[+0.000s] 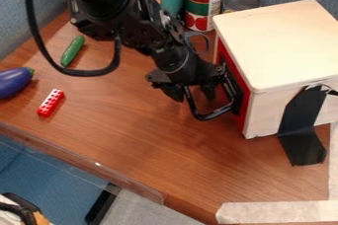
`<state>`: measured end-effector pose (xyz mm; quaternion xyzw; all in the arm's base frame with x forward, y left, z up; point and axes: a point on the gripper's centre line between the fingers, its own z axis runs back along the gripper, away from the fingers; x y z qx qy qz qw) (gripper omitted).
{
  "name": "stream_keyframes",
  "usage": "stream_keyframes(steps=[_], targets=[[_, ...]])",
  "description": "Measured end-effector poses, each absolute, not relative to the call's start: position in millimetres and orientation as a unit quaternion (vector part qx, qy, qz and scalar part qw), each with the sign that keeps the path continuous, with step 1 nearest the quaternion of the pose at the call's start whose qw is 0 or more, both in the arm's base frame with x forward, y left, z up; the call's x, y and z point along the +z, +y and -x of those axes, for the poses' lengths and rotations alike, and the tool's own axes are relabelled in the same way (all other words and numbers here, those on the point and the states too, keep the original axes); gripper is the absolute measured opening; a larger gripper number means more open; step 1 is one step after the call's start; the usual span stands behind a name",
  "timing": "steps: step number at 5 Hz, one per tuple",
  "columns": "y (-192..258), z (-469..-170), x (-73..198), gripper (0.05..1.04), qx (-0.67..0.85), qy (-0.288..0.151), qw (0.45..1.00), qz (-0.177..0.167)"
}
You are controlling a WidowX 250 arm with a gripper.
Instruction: Open the drawer
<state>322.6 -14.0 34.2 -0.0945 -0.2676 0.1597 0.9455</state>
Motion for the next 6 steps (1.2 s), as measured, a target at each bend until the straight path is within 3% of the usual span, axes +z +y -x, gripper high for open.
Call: stream_keyframes(steps=[1, 2, 6], targets=[[-14.8, -320.6, 32.2, 0.381, 0.146, -0.265, 0.949, 0.085], [-13.9, -315.0, 29.3, 0.292, 0.151, -0.255, 0.951, 0.084], [22.7, -286.7, 45.3, 0.284, 0.160, -0.247, 0.952, 0.084]])
